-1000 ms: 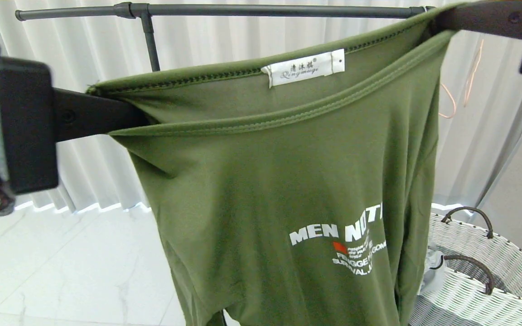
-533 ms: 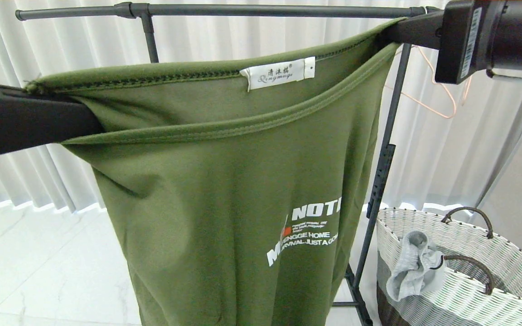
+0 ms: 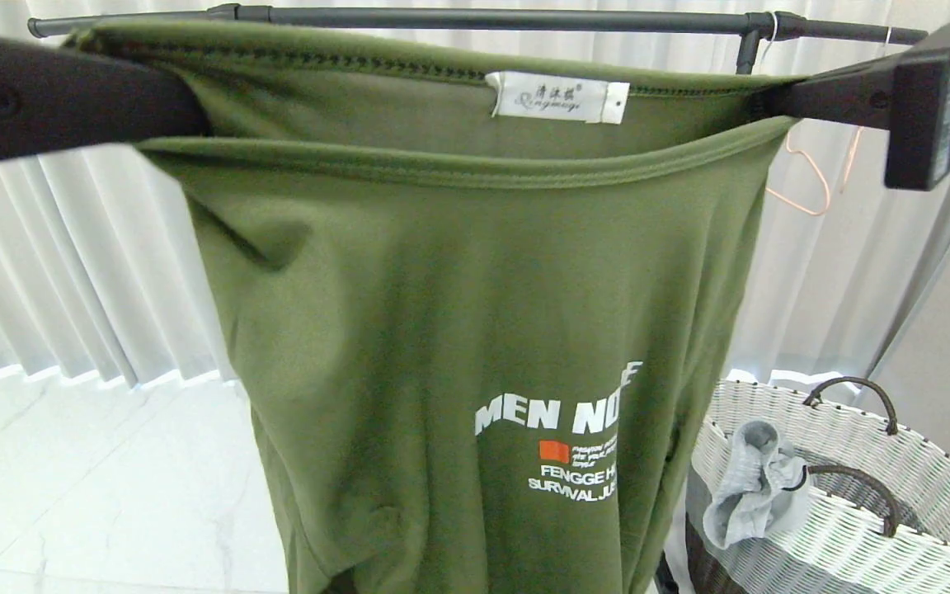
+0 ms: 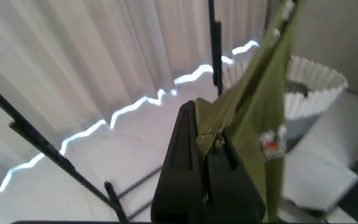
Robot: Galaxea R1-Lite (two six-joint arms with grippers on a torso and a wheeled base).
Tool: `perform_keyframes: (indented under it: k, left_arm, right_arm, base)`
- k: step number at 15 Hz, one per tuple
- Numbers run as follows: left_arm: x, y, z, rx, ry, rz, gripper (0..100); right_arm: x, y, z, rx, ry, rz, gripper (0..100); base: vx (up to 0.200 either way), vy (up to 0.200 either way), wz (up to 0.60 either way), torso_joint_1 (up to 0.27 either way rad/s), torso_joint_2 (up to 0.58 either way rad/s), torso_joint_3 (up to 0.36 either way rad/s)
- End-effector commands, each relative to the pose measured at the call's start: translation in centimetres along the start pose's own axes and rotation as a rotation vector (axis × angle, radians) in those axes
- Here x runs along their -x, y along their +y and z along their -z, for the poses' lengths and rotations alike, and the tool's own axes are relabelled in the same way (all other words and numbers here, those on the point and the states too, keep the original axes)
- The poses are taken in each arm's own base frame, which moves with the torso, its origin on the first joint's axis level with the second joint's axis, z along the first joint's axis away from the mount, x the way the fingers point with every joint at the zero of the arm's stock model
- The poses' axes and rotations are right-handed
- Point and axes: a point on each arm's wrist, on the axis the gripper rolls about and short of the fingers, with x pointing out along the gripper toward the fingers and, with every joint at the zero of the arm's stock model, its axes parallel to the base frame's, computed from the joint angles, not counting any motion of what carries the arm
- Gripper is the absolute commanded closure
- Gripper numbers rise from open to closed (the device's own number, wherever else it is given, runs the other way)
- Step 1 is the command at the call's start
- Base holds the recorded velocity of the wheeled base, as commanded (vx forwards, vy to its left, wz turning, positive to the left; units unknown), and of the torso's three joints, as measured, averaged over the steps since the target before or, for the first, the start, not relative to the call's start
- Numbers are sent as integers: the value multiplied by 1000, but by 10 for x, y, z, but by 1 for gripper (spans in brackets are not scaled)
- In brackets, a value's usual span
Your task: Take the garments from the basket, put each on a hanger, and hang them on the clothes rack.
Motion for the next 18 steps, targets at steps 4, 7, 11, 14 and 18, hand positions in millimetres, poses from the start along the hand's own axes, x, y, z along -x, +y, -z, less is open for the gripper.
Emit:
perform_keyframes:
  k: [4,7,11,14,18]
  left_arm:
    - [-50,-6,-11,2,-69,-83,100]
    - [-54,-9,0,-16,-28,-75,100]
    - [-56,-11,-1,-20,-33,-66,100]
    - [-55,-11,-4,-40,-40,-68,100]
    - [-54,-11,-4,-41,-42,-66,100]
  right_arm:
    - [45,-7,24,-24,34,-5,100]
    - [50,1,30,-12,40,-51,100]
    - [48,0,23,-21,-25,4,100]
    - [51,-1,23,-24,-30,8,100]
    - [57,-2,27,-26,-25,10,100]
  base:
    - [0,0,0,0,0,0]
    - [0,0,0,0,0,0]
    - [0,0,0,0,0,0]
    - [0,0,0,0,0,0]
    - [0,0,0,0,0,0]
